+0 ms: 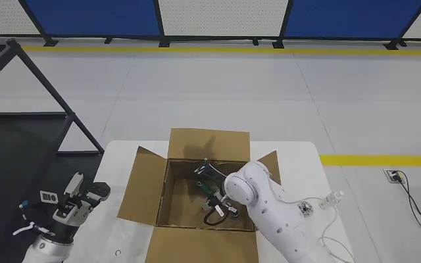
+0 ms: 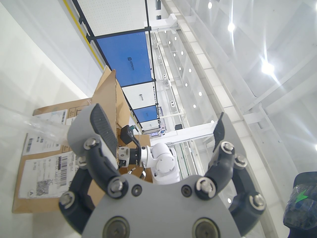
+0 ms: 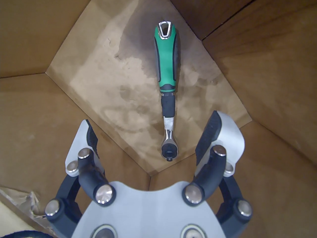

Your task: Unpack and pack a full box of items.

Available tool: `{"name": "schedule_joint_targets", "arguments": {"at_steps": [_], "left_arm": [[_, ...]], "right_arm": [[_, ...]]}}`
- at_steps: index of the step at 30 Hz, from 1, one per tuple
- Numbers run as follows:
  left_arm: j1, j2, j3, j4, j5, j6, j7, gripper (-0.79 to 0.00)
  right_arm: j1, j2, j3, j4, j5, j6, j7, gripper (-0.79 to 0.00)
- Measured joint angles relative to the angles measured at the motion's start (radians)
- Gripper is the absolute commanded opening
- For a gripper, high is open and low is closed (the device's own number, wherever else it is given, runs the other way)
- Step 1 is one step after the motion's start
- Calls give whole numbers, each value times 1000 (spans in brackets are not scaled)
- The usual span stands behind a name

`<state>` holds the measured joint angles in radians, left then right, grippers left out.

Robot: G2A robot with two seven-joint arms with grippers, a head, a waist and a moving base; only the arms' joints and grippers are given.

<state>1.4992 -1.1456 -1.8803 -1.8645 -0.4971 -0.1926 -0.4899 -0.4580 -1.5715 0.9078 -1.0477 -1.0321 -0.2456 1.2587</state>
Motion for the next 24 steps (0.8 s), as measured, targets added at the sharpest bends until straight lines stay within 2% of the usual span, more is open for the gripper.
{"name": "schedule_joint_targets", "arguments": {"at_steps": [3, 4, 5, 6, 7, 8, 13, 24], "left_arm": [[0, 0, 0, 0, 0, 0, 0, 0], [0, 0, 0, 0, 0, 0, 0, 0], [0, 0, 0, 0, 0, 0, 0, 0], [0, 0, 0, 0, 0, 0, 0, 0], [0, 0, 0, 0, 0, 0, 0, 0], [0, 0, 0, 0, 0, 0, 0, 0], [0, 0, 0, 0, 0, 0, 0, 0], [0, 0, 0, 0, 0, 0, 0, 0]], "right_arm": [[26, -4, -13, 50, 8, -47, -13, -15], [35, -6, -19, 67, 11, -63, -18, -92], [42, -8, -24, 80, 12, -76, -22, -132], [48, -9, -30, 92, 10, -88, -24, -268], [56, -12, -39, 110, 6, -97, -27, -299], [63, -14, -48, 123, 1, -102, -28, -394], [94, -32, -97, 192, -10, -128, -43, -440], [144, -72, -162, 311, -9, -118, -91, -434]]}}
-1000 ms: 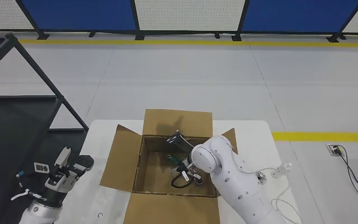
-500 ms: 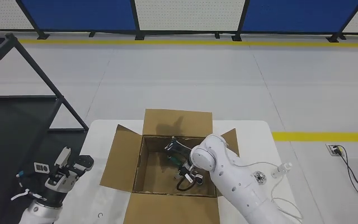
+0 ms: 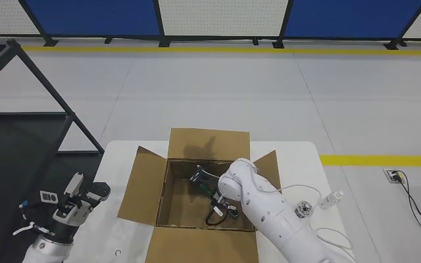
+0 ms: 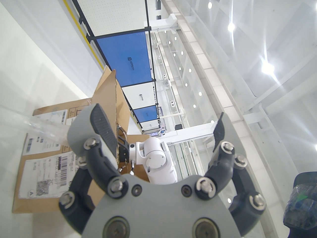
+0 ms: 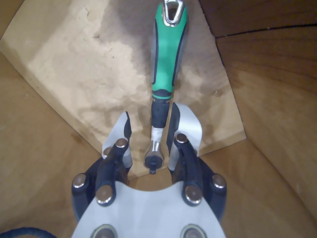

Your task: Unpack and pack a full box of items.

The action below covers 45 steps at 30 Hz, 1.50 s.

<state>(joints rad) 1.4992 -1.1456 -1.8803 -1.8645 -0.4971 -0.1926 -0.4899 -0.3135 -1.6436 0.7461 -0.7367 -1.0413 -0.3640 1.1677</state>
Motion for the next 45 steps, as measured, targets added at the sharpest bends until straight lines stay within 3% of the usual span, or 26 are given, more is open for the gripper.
{"name": "schedule_joint_targets", "arguments": {"at_steps": [11, 20, 23, 28, 38, 45], "left_arm": [[0, 0, 0, 0, 0, 0, 0, 0], [0, 0, 0, 0, 0, 0, 0, 0], [0, 0, 0, 0, 0, 0, 0, 0], [0, 0, 0, 0, 0, 0, 0, 0], [0, 0, 0, 0, 0, 0, 0, 0], [0, 0, 0, 0, 0, 0, 0, 0]], "right_arm": [[49, -40, -34, 136, 24, -1, -51, -449], [71, -71, -61, 205, 34, -9, -67, -536], [78, -79, -67, 228, 36, -11, -69, -591], [89, -94, -77, 264, 37, -6, -71, -785], [107, -109, -83, 284, 33, -30, -107, -785], [92, -82, -58, 189, 7, -57, -149, -785]]}}
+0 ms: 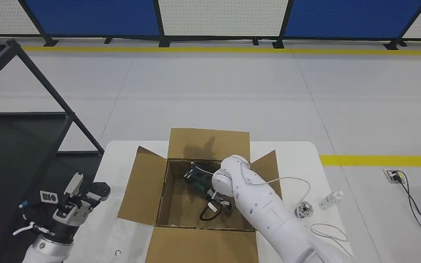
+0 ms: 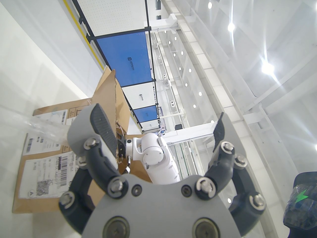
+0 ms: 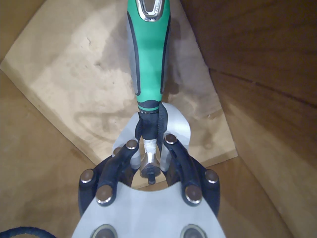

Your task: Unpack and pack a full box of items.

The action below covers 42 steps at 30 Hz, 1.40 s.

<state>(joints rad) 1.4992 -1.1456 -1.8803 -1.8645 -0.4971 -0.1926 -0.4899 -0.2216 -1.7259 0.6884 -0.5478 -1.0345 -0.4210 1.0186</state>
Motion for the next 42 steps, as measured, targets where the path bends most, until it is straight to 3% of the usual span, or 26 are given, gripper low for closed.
{"name": "schedule_joint_targets", "arguments": {"at_steps": [6, 13, 19, 23, 38, 42], "left_arm": [[0, 0, 0, 0, 0, 0, 0, 0], [0, 0, 0, 0, 0, 0, 0, 0], [0, 0, 0, 0, 0, 0, 0, 0], [0, 0, 0, 0, 0, 0, 0, 0], [0, 0, 0, 0, 0, 0, 0, 0], [0, 0, 0, 0, 0, 0, 0, 0]], "right_arm": [[-83, 64, 69, -247, -63, 13, 6, -785], [-360, 175, 251, -827, -204, 24, 147, -785], [-577, 225, 377, -1212, -251, -46, 132, -785], [-631, 236, 409, -1293, -260, -39, 99, -785], [-645, 237, 405, -1296, -269, -31, 79, -785], [-664, 244, 408, -1382, -284, -39, 75, -785]]}}
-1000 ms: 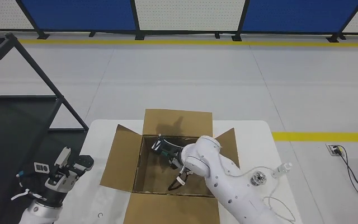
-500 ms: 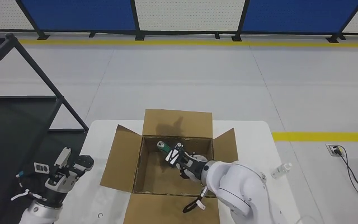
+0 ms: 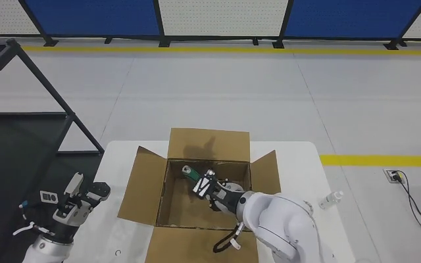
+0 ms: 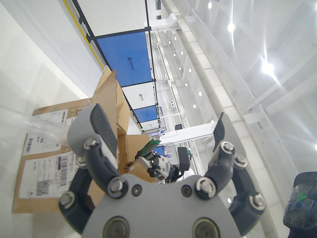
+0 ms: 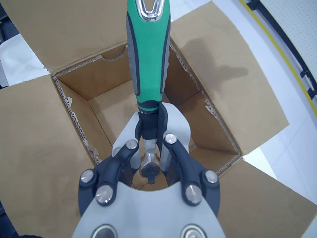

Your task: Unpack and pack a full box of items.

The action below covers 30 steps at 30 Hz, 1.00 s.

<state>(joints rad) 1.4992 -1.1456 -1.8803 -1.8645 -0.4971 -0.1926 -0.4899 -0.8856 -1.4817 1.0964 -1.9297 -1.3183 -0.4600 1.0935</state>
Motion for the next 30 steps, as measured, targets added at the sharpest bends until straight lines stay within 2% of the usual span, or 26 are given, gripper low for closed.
{"name": "schedule_joint_targets", "arguments": {"at_steps": [6, 11, 18, 25, 30], "left_arm": [[0, 0, 0, 0, 0, 0, 0, 0], [0, 0, 0, 0, 0, 0, 0, 0], [0, 0, 0, 0, 0, 0, 0, 0], [0, 0, 0, 0, 0, 0, 0, 0], [0, 0, 0, 0, 0, 0, 0, 0]], "right_arm": [[-76, 16, 62, -226, 19, 10, 14, -785], [-168, 31, 173, -426, 19, 45, -15, -785], [-225, 45, 367, -420, 73, 97, -176, -785], [-372, 60, 589, -420, 205, 106, -290, -785], [-485, 67, 726, -420, 303, 134, -325, -785]]}}
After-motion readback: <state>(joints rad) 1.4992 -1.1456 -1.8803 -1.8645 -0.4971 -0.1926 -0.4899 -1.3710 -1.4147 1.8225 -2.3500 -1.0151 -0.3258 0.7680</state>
